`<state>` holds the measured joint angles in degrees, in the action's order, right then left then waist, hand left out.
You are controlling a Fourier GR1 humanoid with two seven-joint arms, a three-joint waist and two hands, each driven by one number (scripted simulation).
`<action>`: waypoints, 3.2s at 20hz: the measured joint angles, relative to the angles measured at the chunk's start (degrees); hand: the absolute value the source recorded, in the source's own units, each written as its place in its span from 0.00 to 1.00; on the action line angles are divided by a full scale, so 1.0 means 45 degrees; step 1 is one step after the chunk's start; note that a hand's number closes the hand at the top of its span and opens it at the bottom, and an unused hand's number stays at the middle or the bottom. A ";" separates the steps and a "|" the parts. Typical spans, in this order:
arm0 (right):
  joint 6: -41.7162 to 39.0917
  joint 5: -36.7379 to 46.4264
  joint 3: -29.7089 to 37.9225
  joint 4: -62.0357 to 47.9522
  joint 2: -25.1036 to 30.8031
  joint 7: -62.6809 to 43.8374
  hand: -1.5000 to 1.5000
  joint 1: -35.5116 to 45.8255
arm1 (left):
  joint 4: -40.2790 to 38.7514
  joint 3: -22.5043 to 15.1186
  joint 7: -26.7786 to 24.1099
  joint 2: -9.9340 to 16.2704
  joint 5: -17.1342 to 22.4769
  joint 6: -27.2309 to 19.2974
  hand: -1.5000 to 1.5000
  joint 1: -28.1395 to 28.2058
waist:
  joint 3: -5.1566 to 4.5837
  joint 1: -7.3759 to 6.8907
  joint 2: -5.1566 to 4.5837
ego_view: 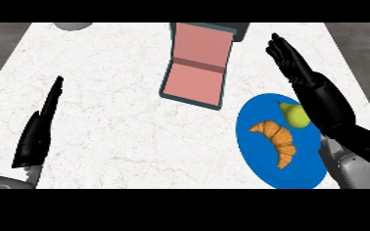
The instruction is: Pick the croissant from the plate and place it in the cardboard box
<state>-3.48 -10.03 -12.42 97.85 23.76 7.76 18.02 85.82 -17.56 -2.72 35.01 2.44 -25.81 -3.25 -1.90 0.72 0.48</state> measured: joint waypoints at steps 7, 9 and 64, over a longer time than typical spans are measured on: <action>-0.1373 -0.0716 0.0426 -0.0993 0.0192 0.0460 1.00 0.0566 | -0.0113 0.0237 0.0469 -0.0748 0.0668 0.0362 0.50 -0.0014 | 0.0285 -0.0118 -0.0088; -0.0445 0.0547 0.0506 -0.1517 0.0424 0.0438 0.00 0.0283 | -0.0134 0.0248 0.0669 -0.0943 0.1004 0.0542 0.50 0.0057 | 0.0325 -0.0108 -0.0118; -0.6214 1.1560 -0.0563 -0.1877 0.1913 -0.1067 0.00 -0.1994 | 0.0151 0.2663 0.1400 -0.3525 -0.0940 0.3274 0.50 0.0788 | 0.0424 -0.0176 -0.0103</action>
<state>-31.44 41.99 -14.95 89.41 32.37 2.96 9.04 86.50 -5.57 3.58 19.14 -1.79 -11.07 0.29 0.00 -0.07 0.02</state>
